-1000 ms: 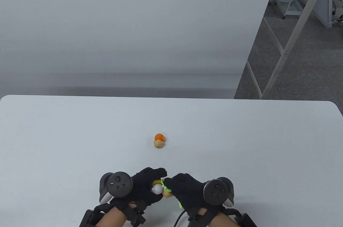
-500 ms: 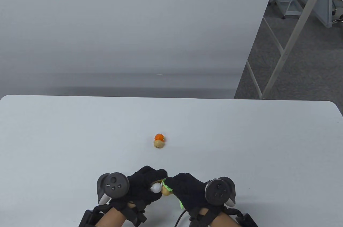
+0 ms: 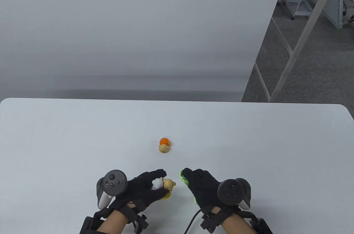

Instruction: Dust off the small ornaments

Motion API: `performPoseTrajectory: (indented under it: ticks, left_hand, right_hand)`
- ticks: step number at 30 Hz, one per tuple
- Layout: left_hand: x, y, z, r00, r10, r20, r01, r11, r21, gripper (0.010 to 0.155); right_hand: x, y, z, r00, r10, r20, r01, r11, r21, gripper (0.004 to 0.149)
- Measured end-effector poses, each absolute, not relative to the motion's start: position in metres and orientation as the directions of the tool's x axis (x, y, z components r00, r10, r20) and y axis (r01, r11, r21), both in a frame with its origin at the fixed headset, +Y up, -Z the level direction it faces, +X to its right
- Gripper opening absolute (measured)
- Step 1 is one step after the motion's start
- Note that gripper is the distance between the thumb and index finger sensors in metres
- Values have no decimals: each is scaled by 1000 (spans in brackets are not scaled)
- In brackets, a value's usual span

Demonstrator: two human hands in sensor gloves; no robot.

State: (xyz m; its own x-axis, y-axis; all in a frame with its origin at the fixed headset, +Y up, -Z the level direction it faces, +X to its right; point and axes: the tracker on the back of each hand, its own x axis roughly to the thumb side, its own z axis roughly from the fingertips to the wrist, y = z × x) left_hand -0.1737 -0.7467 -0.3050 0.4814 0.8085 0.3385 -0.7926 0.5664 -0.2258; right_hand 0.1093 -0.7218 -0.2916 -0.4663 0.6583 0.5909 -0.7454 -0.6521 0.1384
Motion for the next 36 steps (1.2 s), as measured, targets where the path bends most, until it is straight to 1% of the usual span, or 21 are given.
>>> performPoseTrajectory:
  ticks: [2, 3, 5, 6, 8, 9, 10, 13, 16, 18, 20, 22, 24, 26, 28, 29, 33, 35, 36]
  left_hand:
    - [-165, -744, -302, 548, 752, 366, -745, 638, -196, 66]
    - [-159, -743, -301, 586, 704, 401, -702, 688, -181, 66]
    - [-148, -745, -298, 617, 664, 423, -653, 731, -195, 66]
    - [-146, -746, -298, 620, 658, 427, -641, 739, -207, 66]
    - [-141, -746, -296, 607, 662, 440, -642, 734, -219, 65]
    - [-141, -745, -297, 602, 673, 431, -652, 725, -221, 66]
    - [-144, -746, -297, 602, 669, 437, -651, 728, -217, 66]
    - [-156, -744, -300, 535, 741, 406, -732, 646, -215, 66]
    - [-162, -741, -302, 536, 739, 408, -741, 643, -193, 66]
    - [-156, -741, -301, 556, 724, 409, -717, 666, -205, 65]
    - [-145, -741, -299, 610, 655, 446, -649, 736, -194, 65]
    - [-141, -742, -298, 629, 615, 475, -611, 770, -187, 65]
    - [-146, -744, -300, 584, 667, 462, -660, 722, -209, 65]
    - [-153, -743, -300, 572, 682, 456, -685, 703, -191, 65]
    - [-159, -743, -302, 537, 719, 441, -719, 663, -206, 65]
    - [-162, -745, -304, 509, 747, 427, -743, 632, -219, 65]
    - [-169, -756, -311, 344, 877, 335, -810, 458, -367, 65]
    - [-169, -759, -313, 308, 898, 313, -814, 419, -402, 65]
    - [-168, -758, -313, 287, 899, 331, -808, 413, -419, 65]
  right_hand:
    - [100, -720, -286, -484, 596, 641, -719, -688, 97, 42]
    - [90, -717, -282, -486, 541, 687, -694, -716, 73, 42]
    - [71, -712, -274, -485, 439, 756, -649, -760, 25, 42]
    - [67, -712, -272, -480, 418, 771, -638, -770, 21, 42]
    - [53, -716, -268, -500, 320, 805, -547, -837, -7, 42]
    - [52, -718, -266, -537, 273, 798, -509, -860, -48, 42]
    - [52, -717, -266, -522, 268, 810, -521, -852, -54, 42]
    - [65, -719, -272, -552, 283, 784, -499, -866, -39, 42]
    - [76, -727, -279, -566, 359, 742, -530, -848, 7, 43]
    - [73, -727, -276, -559, 340, 756, -527, -850, -8, 43]
    - [61, -722, -268, -518, 303, 800, -534, -845, -26, 43]
    - [54, -720, -265, -520, 286, 805, -520, -853, -33, 43]
    - [57, -722, -268, -526, 287, 800, -508, -861, -25, 44]
    - [61, -724, -270, -536, 304, 788, -514, -858, -19, 44]
    - [68, -725, -273, -536, 323, 780, -527, -850, -10, 43]
    - [71, -724, -275, -532, 357, 768, -553, -833, 4, 43]
    - [78, -723, -279, -497, 468, 731, -617, -783, 82, 43]
    - [81, -726, -280, -496, 508, 705, -638, -763, 101, 44]
    - [83, -728, -282, -498, 524, 691, -640, -760, 115, 44]
